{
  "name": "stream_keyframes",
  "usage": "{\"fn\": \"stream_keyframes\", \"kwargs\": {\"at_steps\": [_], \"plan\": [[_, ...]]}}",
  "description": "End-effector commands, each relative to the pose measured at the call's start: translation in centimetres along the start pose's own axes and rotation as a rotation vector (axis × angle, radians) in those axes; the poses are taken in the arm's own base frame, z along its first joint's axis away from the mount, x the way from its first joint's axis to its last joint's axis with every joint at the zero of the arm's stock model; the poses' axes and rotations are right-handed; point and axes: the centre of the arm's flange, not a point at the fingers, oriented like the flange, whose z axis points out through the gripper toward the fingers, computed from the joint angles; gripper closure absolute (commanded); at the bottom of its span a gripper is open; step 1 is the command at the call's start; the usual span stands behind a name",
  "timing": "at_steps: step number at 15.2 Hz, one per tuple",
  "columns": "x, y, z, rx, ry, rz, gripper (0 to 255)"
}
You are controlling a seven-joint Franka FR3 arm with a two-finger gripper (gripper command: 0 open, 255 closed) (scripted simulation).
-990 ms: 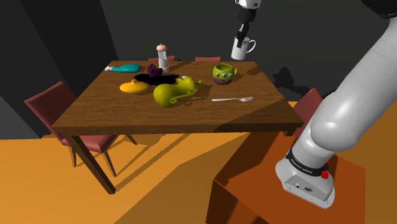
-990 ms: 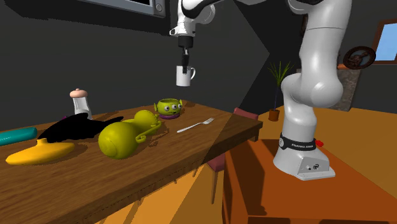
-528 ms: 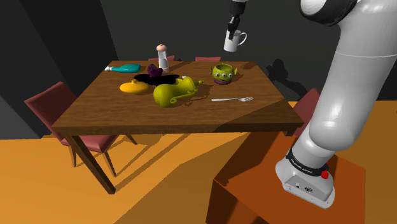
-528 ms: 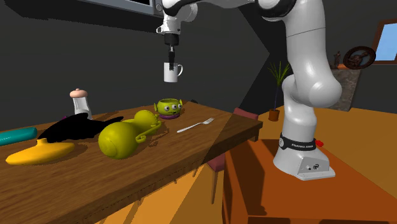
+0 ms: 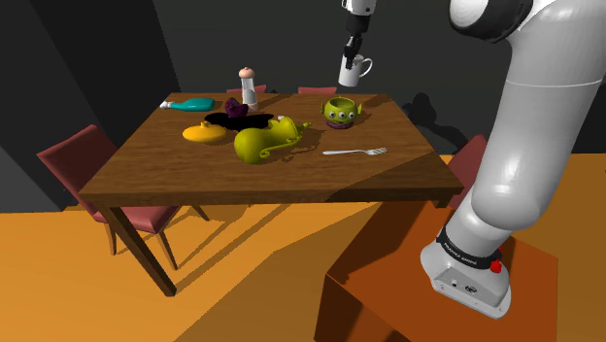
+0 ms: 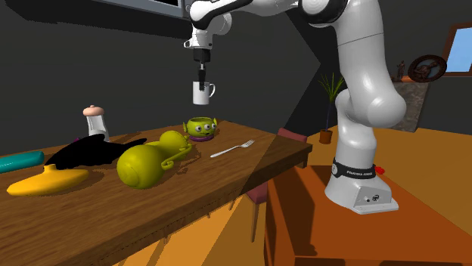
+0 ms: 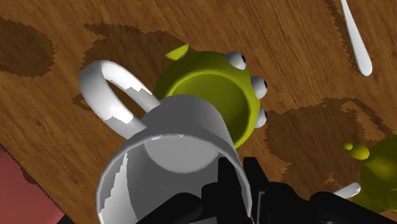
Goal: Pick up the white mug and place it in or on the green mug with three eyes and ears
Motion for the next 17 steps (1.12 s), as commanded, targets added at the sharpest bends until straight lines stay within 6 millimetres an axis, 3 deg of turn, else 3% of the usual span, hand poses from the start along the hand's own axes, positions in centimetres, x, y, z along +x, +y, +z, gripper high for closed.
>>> {"fn": "stream_keyframes", "kwargs": {"at_steps": [1,12,17], "plan": [[-0.2,-0.1,1.1,0.000,0.000,0.000,255],[-0.5,-0.1,7.0,0.000,0.000,0.000,255],[-0.5,-0.1,7.0,0.000,0.000,0.000,255]]}}
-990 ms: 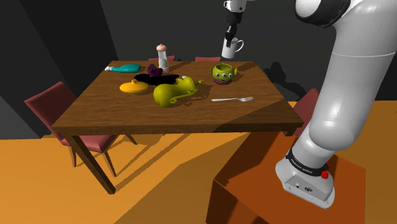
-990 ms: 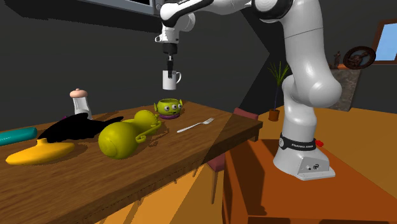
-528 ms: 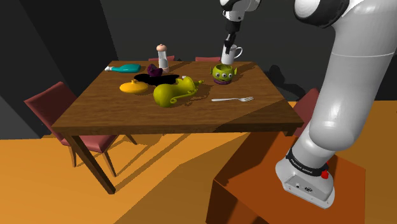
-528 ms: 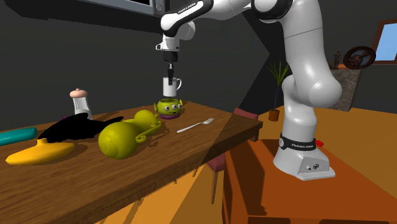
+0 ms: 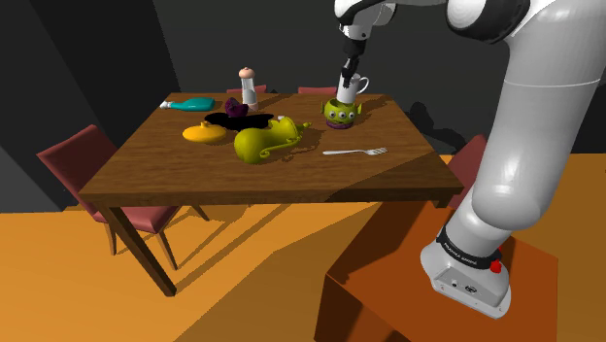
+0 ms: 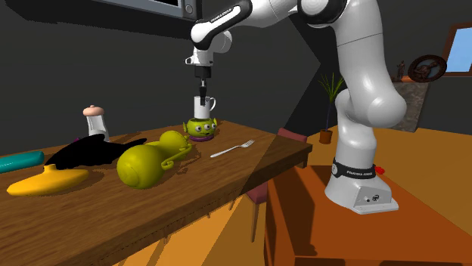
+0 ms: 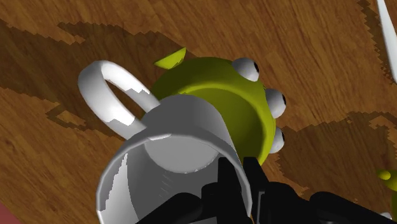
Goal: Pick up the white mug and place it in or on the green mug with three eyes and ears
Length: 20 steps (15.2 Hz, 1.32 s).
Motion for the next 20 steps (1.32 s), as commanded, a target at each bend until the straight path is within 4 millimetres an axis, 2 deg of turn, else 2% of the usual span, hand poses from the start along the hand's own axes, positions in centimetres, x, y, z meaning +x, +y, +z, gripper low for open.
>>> {"fn": "stream_keyframes", "kwargs": {"at_steps": [1,2,3,8,12,20], "plan": [[0.0,0.0,0.0,0.000,0.000,0.000,255],[0.0,0.0,0.0,0.000,0.000,0.000,255],[0.0,0.0,0.0,0.000,0.000,0.000,0],[0.0,0.0,0.0,0.000,0.000,0.000,0],[0.0,0.0,-5.0,0.000,0.000,0.000,0],[0.0,0.0,-5.0,0.000,0.000,0.000,0]]}}
